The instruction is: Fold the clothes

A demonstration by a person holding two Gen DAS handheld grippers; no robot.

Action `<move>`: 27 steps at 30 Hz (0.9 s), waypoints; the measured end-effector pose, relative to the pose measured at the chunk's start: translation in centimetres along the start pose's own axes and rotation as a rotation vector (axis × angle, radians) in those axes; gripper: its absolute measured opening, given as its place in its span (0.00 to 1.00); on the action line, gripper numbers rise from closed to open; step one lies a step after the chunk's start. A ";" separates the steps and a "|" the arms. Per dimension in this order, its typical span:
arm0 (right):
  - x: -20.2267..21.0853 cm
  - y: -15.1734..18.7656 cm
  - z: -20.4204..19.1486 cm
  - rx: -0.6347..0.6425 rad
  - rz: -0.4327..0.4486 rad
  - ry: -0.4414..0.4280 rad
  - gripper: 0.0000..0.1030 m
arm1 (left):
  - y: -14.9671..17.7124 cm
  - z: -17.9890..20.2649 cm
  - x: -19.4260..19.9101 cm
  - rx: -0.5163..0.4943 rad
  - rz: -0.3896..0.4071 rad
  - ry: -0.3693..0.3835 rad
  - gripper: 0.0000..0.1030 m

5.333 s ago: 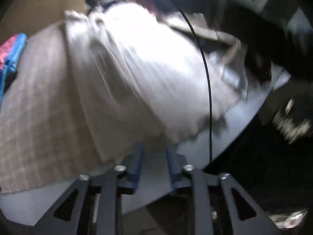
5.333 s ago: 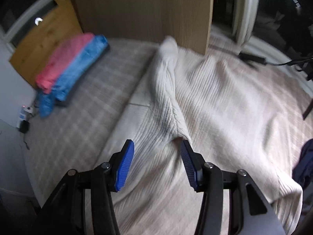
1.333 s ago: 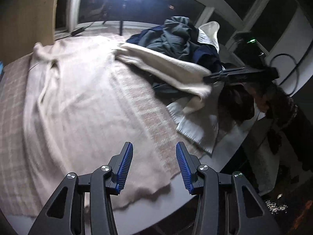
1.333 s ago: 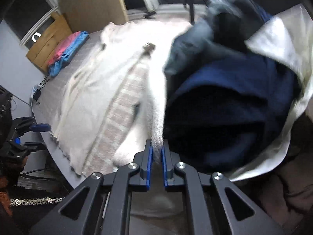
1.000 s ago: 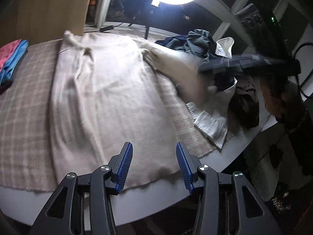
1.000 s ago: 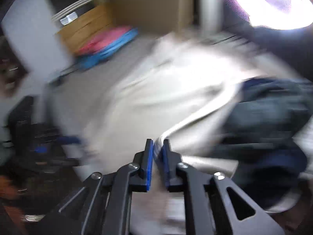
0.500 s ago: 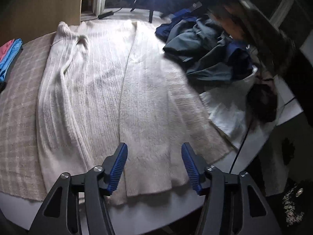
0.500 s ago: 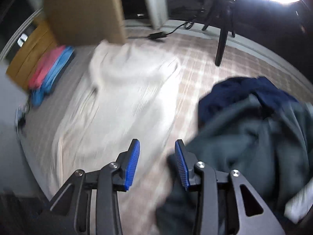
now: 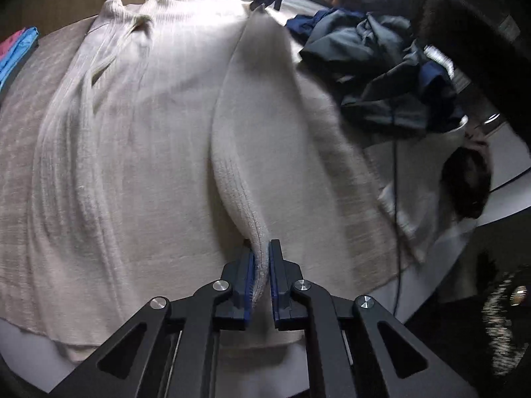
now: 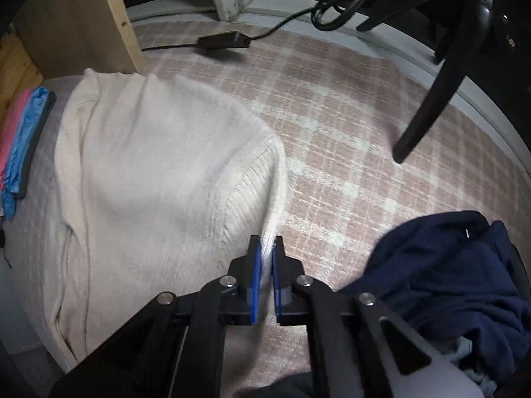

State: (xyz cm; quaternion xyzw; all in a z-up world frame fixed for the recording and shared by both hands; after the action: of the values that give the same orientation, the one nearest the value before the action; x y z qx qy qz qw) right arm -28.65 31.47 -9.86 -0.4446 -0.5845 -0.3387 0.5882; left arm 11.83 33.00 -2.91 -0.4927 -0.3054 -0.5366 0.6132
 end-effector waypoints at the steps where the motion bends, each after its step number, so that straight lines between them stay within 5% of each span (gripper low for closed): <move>1: 0.5 -0.2 -0.3 0.010 0.012 -0.002 0.06 | 0.0 0.3 0.5 0.001 0.009 0.010 0.07; 7: 2.2 -1.5 -4.0 0.111 0.068 0.015 0.06 | 1.2 -0.4 4.3 0.094 0.091 0.062 0.07; 9: 0.9 -2.2 -6.4 0.145 0.050 0.002 0.13 | 2.0 -2.0 3.5 0.138 0.081 0.015 0.09; 11: -0.5 -2.6 -7.9 0.165 0.026 0.016 0.31 | 3.0 -4.4 2.1 0.204 0.022 -0.058 0.16; 14: 0.1 -2.2 -8.7 0.187 0.055 0.011 0.32 | 3.6 -5.9 2.8 0.222 0.012 -0.130 0.25; 17: 4.0 0.7 -7.5 0.215 0.152 -0.038 0.32 | 3.2 -5.3 4.8 0.147 0.066 -0.182 0.34; 20: 5.1 6.0 -4.8 0.235 0.167 -0.049 0.32 | 2.4 -2.8 5.0 0.035 0.086 -0.146 0.36; 24: 2.7 11.2 -2.4 0.231 0.111 -0.053 0.32 | 1.6 -1.4 2.2 -0.036 0.018 -0.133 0.36; 27: 0.7 12.2 -3.1 0.281 0.086 -0.051 0.32 | 1.7 -2.2 0.5 -0.040 -0.031 -0.154 0.36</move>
State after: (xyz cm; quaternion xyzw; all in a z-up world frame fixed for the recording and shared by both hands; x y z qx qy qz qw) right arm -16.19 33.32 -10.52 -0.3911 -0.6214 -0.2166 0.6435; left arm 13.22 30.71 -3.63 -0.5398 -0.3483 -0.5127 0.5696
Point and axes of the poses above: each gripper's, at about its wrist camera, not at the fingertips, and x roughly against the way its jaws point, z to its right, y to its underside, the point moved 10 cm from there along -x, roughly the way its jaws point, and after that the axes turned 5 degrees about -z, right-handed, at the moved point
